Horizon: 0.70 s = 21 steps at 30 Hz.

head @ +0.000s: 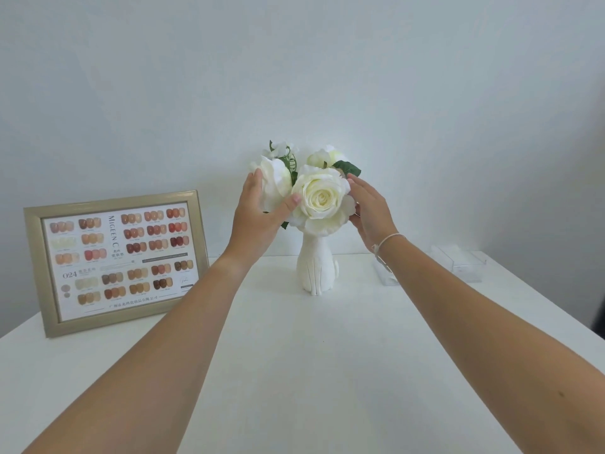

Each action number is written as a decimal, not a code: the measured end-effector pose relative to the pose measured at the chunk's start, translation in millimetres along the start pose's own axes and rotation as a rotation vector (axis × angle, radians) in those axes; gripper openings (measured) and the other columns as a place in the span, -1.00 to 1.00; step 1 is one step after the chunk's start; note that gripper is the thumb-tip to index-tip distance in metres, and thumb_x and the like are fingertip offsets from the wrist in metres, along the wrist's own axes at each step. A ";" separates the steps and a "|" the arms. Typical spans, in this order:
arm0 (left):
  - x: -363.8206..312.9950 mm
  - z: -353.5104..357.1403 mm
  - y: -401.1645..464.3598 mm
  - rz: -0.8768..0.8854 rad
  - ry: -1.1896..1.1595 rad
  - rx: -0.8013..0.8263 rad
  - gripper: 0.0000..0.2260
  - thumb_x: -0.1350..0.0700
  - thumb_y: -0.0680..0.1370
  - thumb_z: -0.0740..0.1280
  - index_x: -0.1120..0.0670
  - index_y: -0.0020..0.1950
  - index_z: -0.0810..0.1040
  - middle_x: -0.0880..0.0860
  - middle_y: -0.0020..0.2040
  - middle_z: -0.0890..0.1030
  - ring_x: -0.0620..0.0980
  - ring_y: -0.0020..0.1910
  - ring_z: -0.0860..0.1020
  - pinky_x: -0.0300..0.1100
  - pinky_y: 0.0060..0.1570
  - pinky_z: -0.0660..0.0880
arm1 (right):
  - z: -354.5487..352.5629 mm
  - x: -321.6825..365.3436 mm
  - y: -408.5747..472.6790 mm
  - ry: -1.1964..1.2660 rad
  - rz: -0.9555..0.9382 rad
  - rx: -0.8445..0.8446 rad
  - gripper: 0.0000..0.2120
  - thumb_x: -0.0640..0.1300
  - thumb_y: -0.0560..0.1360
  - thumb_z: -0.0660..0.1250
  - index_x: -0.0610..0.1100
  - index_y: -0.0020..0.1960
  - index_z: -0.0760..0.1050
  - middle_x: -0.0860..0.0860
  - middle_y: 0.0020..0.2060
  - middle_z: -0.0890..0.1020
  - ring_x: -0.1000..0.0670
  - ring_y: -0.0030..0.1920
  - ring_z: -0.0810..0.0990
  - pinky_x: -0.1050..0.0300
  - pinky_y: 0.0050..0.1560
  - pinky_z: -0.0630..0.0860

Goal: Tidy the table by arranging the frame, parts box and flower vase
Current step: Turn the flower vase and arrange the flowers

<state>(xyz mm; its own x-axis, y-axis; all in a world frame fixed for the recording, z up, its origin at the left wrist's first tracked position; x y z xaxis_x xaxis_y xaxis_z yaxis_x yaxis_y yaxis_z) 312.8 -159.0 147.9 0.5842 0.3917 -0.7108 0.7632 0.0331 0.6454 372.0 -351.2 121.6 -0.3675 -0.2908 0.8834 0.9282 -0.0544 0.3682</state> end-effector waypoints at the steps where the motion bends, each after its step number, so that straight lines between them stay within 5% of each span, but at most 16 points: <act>1: -0.4 0.5 0.2 -0.006 0.004 0.005 -0.35 -0.12 0.46 0.36 0.03 0.46 0.19 -0.16 0.38 0.34 -0.22 0.37 0.29 -0.19 0.35 0.29 | 2.4 0.7 -2.3 0.005 0.000 0.010 -0.62 -0.09 0.52 0.24 -0.13 0.32 0.41 -0.01 0.03 0.59 0.05 -0.02 0.56 0.19 -0.05 0.50; 4: -3.7 0.9 -0.1 -0.018 -0.022 0.017 -0.34 -0.13 0.43 0.38 0.01 0.45 0.21 -0.07 0.38 0.35 -0.11 0.37 0.32 -0.03 0.37 0.30 | 8.5 2.1 -9.4 0.008 0.003 0.043 -0.64 -0.09 0.53 0.23 -0.16 0.30 0.43 -0.03 0.01 0.58 0.01 -0.01 0.55 0.17 -0.01 0.51; 10: 2.1 5.4 0.7 -0.067 0.019 0.030 -0.13 -0.16 0.39 0.41 0.05 0.52 -0.01 -0.05 0.54 0.07 -0.10 0.50 0.06 -0.02 0.47 0.12 | 13.3 4.2 -20.6 0.040 -0.017 0.057 -0.68 -0.14 0.53 0.23 -0.19 0.26 0.47 -0.04 -0.08 0.58 0.01 -0.07 0.55 0.15 0.04 0.55; 13: 5.0 4.9 3.2 -0.077 0.046 0.003 -0.14 -0.16 0.40 0.40 0.06 0.52 0.00 -0.03 0.54 0.09 -0.08 0.51 0.07 -0.01 0.47 0.12 | 14.6 2.7 -22.5 0.013 -0.022 0.061 -0.67 -0.16 0.51 0.26 -0.18 0.26 0.47 0.00 -0.15 0.57 0.07 -0.13 0.55 0.15 0.05 0.54; 21: 5.5 8.5 9.6 -0.089 0.037 -0.055 -0.15 -0.13 0.40 0.41 0.09 0.51 0.02 -0.03 0.55 0.06 -0.12 0.50 0.05 -0.31 0.32 0.04 | 14.5 -1.8 -24.1 -0.045 -0.019 0.039 -0.61 -0.16 0.47 0.33 -0.12 0.29 0.45 -0.10 0.18 0.57 -0.06 0.19 0.54 0.00 0.26 0.47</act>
<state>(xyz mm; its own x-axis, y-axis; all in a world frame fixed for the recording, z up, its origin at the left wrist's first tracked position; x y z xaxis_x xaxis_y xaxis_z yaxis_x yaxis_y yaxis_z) 325.7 -164.4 147.8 0.5033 0.4189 -0.7558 0.7947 0.1190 0.5952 349.4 -335.6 115.4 -0.3882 -0.2463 0.8881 0.9183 -0.0223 0.3952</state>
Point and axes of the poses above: each hand's wrist, its own y-axis towards the middle knuckle, its own z-axis out of the palm, x = y × z, the point moved 7 cm from there along y, towards the middle knuckle
